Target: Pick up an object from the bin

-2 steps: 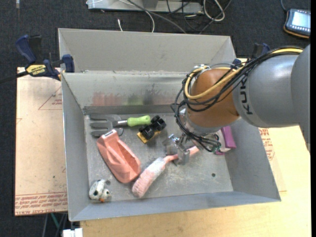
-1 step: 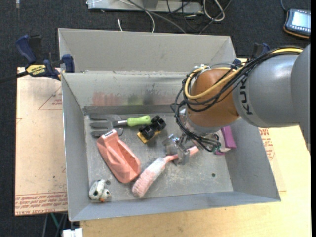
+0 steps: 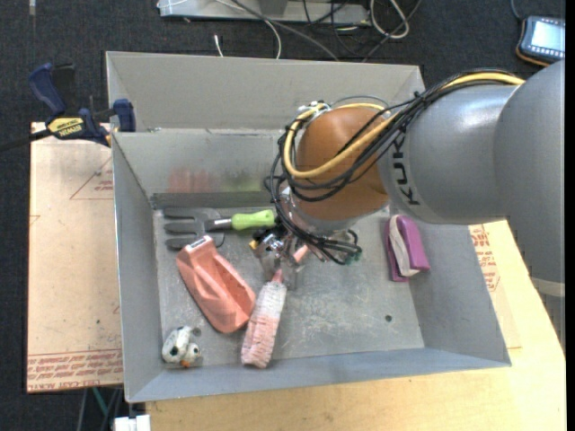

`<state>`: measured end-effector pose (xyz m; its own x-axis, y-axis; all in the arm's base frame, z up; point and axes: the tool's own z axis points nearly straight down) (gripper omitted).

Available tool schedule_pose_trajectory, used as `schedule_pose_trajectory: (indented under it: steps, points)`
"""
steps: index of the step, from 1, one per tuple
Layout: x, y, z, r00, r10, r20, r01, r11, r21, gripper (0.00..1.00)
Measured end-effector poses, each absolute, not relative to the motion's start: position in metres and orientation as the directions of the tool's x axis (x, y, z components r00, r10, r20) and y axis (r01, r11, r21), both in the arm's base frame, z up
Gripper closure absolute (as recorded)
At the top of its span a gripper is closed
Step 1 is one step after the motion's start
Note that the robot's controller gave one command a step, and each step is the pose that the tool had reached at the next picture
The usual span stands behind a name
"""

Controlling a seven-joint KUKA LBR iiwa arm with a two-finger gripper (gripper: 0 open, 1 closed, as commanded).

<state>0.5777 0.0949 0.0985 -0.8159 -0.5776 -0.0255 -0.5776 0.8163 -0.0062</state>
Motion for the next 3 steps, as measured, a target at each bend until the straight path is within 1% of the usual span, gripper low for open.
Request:
schedule_pose_trajectory:
  steps: [1, 2, 3]
  points:
    - [0.556, 0.024, 0.204, -0.829, -0.559, -0.018, -0.559, 0.829, -0.009, 1.0]
    - [0.591, 0.07, 0.095, -0.74, -0.672, -0.024, -0.672, 0.74, -0.009, 1.0]
    - [0.576, 0.041, 0.174, -0.811, -0.584, -0.029, -0.584, 0.812, -0.013, 1.0]
